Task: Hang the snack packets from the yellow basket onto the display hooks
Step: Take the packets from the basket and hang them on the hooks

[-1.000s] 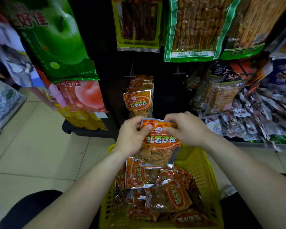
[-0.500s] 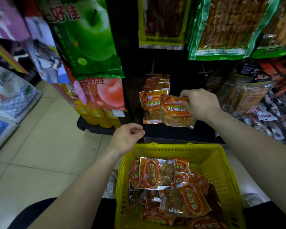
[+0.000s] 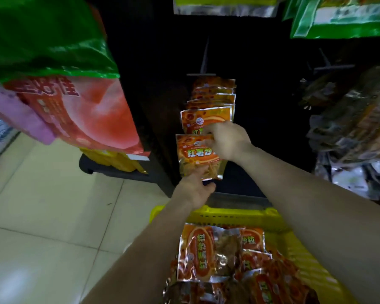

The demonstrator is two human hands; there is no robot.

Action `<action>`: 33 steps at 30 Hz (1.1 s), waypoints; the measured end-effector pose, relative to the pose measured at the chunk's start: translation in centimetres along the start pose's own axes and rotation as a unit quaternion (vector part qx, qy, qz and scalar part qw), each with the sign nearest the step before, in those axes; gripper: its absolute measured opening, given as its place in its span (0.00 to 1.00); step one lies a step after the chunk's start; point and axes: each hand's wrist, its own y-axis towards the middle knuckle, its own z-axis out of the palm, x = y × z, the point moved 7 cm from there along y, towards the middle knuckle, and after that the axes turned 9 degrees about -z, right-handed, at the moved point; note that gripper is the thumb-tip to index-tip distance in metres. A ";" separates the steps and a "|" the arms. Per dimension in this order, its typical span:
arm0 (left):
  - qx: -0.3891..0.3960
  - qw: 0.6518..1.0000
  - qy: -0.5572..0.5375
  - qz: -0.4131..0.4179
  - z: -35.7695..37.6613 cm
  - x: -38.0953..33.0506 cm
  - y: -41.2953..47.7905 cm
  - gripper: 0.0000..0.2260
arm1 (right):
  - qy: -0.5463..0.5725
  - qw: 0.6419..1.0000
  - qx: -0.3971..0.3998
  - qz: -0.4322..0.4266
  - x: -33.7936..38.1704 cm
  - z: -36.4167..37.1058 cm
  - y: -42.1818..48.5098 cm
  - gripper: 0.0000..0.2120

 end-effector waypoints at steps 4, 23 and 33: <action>-0.008 1.000 -0.003 -0.012 0.8 0.0 3.1 0.32 | -0.014 0.999 -0.026 -0.014 -0.4 0.5 2.5 0.15; -0.006 0.998 0.049 0.029 -1.2 0.1 -2.7 0.26 | -0.012 0.996 -0.079 0.048 -3.0 -3.0 -7.0 0.31; -0.029 0.997 0.065 0.010 -1.0 4.2 -10.9 0.24 | 0.047 0.994 -0.058 0.082 -3.0 -2.2 -19.3 0.19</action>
